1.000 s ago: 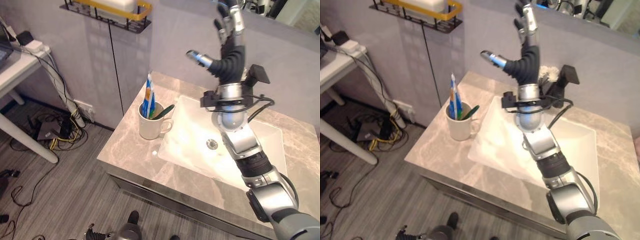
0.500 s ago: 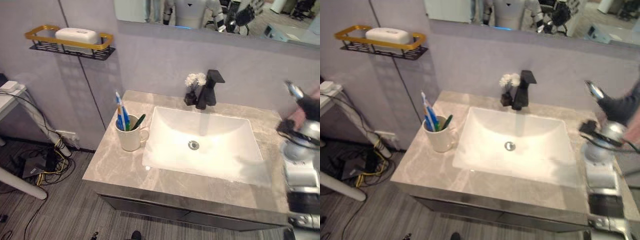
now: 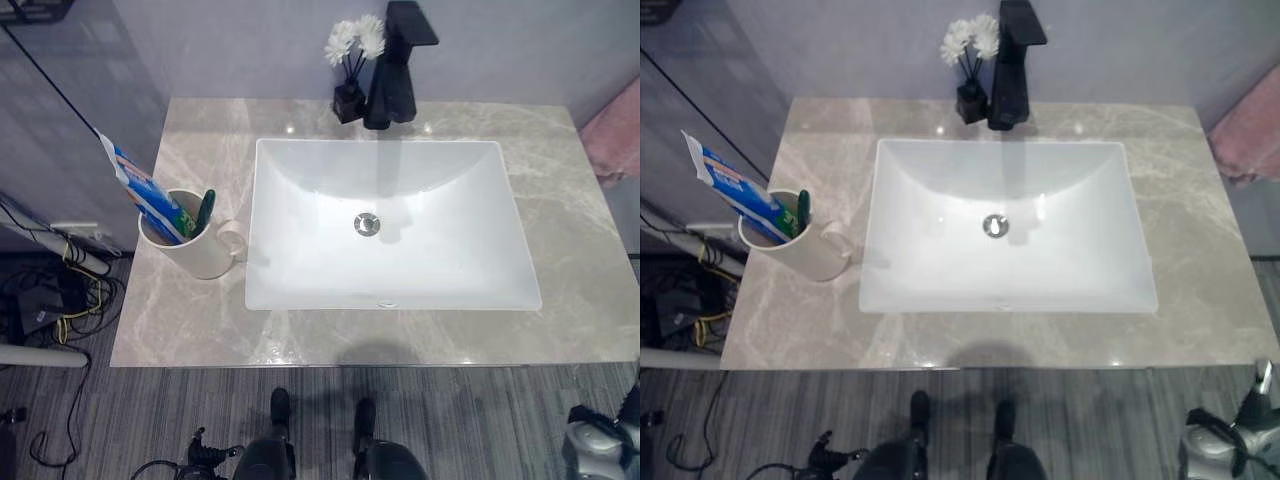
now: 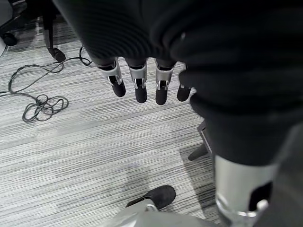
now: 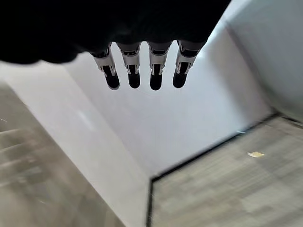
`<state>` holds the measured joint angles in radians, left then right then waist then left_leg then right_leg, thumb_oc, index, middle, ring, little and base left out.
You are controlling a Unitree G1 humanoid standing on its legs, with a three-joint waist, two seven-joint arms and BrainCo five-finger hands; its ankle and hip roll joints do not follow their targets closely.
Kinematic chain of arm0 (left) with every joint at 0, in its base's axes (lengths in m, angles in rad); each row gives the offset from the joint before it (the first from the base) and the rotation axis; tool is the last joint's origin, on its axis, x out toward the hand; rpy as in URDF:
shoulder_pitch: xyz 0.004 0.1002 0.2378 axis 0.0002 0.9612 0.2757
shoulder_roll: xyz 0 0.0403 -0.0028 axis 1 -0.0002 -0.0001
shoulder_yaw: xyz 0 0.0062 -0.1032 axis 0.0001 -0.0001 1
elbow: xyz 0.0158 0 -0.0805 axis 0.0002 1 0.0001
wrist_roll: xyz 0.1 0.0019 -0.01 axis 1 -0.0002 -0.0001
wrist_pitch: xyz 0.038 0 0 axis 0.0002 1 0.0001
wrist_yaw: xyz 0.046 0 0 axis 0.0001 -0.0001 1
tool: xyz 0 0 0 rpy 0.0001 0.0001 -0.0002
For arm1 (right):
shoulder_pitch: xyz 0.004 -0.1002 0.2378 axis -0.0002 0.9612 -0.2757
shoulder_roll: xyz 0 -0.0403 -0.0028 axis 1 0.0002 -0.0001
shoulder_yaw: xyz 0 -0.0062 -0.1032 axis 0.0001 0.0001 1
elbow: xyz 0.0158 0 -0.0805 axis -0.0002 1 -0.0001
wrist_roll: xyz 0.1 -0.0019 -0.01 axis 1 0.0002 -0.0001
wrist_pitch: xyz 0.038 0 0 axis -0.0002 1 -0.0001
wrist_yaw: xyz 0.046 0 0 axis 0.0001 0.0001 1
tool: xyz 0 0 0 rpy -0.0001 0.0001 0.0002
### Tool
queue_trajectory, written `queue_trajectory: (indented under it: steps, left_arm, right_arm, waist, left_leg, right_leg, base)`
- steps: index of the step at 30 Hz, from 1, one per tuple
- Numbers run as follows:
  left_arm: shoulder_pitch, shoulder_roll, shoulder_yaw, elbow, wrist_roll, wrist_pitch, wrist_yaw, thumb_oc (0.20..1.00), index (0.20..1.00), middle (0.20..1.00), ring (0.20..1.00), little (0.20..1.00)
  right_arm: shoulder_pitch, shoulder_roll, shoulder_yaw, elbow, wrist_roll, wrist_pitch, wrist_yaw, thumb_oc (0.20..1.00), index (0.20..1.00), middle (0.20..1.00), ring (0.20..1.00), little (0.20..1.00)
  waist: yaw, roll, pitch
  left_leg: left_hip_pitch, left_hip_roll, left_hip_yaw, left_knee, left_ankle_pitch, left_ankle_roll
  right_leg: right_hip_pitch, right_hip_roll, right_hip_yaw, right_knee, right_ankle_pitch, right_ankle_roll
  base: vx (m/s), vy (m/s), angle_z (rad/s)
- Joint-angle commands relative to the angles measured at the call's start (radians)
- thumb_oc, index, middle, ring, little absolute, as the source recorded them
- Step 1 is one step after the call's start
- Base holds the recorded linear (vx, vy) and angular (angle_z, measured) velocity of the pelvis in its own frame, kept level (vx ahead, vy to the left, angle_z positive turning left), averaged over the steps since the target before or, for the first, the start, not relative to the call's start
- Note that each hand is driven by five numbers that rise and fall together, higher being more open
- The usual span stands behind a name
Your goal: Put brush and paste in cup on sink, flatten towel.
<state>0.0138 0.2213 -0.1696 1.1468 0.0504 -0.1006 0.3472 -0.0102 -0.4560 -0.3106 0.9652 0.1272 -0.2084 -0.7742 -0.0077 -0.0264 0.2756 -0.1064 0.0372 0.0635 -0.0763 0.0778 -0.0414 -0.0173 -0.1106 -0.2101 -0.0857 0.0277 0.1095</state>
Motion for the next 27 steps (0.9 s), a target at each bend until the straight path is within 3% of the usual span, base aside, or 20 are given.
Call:
queue_trajectory:
  steps: [1, 4, 5, 10, 14, 19, 27]
  left_arm:
    - [-0.021, 0.023, -0.014, -0.021, 0.021, -0.047, 0.043, 1.000, 1.000, 1.000, 1.000, 1.000]
    - [0.035, 0.051, -0.009, -0.138, -0.011, -0.066, 0.036, 1.000, 1.000, 1.000, 1.000, 1.000]
    - [0.083, 0.083, 0.004, -0.258, -0.035, -0.085, 0.026, 1.000, 1.000, 1.000, 1.000, 1.000]
    - [0.175, 0.158, 0.047, -0.489, -0.052, -0.092, -0.043, 1.000, 1.000, 1.000, 1.000, 1.000]
    - [0.272, 0.229, 0.142, -0.769, -0.116, -0.101, -0.158, 1.000, 1.000, 1.000, 1.000, 1.000]
    - [0.317, 0.279, 0.180, -0.928, -0.146, -0.084, -0.243, 1.000, 1.000, 1.000, 1.000, 1.000]
    - [0.472, 0.520, 0.325, -1.342, -0.304, -0.064, -0.468, 1.000, 1.000, 1.000, 1.000, 1.000]
  right_arm:
    - [0.030, -0.003, 0.067, 0.050, 0.017, 0.010, 0.053, 1.000, 1.000, 1.000, 1.000, 1.000]
    - [0.050, 0.016, 0.135, 0.126, 0.005, 0.037, 0.135, 1.000, 1.000, 1.000, 1.000, 1.000]
    - [0.052, 0.021, 0.157, 0.196, 0.013, 0.053, 0.193, 1.000, 1.000, 1.000, 1.000, 1.000]
    - [0.066, 0.044, 0.163, 0.281, 0.046, 0.074, 0.305, 1.000, 1.000, 1.000, 1.000, 1.000]
    - [0.071, 0.066, 0.233, 0.342, 0.025, 0.096, 0.471, 1.000, 1.000, 1.000, 1.000, 1.000]
    - [0.052, 0.089, 0.306, 0.376, -0.038, 0.127, 0.538, 1.000, 1.000, 1.000, 1.000, 1.000]
    - [0.026, 0.133, 0.493, 0.348, -0.225, 0.150, 0.636, 1.000, 1.000, 1.000, 1.000, 1.000]
  waist:
    - [0.024, 0.014, -0.041]
    - [0.013, 0.022, -0.075]
    - [0.006, 0.026, -0.098]
    - [0.001, 0.024, -0.151]
    - [0.013, 0.024, -0.204]
    - [0.025, 0.026, -0.230]
    - [0.055, 0.032, -0.251]
  left_leg:
    - [-0.024, 0.004, -0.021, -0.011, 0.011, 0.004]
    - [-0.020, 0.005, -0.018, -0.011, 0.004, 0.005]
    - [-0.008, 0.007, -0.016, -0.011, -0.004, 0.003]
    - [0.045, 0.013, -0.008, -0.011, -0.022, 0.001]
    - [0.092, 0.014, -0.010, -0.011, -0.037, -0.001]
    - [0.104, 0.015, -0.017, -0.011, -0.037, -0.004]
    - [0.101, 0.021, -0.036, -0.011, -0.033, -0.012]
  right_leg:
    - [-0.078, -0.023, 0.035, 0.042, 0.066, 0.012]
    - [-0.080, -0.021, 0.038, 0.048, 0.057, 0.008]
    - [-0.074, -0.019, 0.043, 0.059, 0.046, 0.008]
    - [-0.019, -0.021, 0.036, 0.055, 0.032, 0.008]
    - [0.047, -0.021, 0.020, 0.034, 0.020, 0.006]
    - [0.067, -0.020, 0.014, 0.024, 0.019, 0.004]
    - [0.082, -0.015, -0.002, 0.009, 0.025, 0.003]
  base:
    - [0.06, -0.019, 0.04]
    - [0.09, -0.026, 0.02]
    - [0.06, -0.036, -0.01]
    - [0.08, -0.033, -0.02]
    - [0.09, -0.028, -0.02]
    - [0.01, -0.010, 0.03]
    - [0.00, -0.008, 0.08]
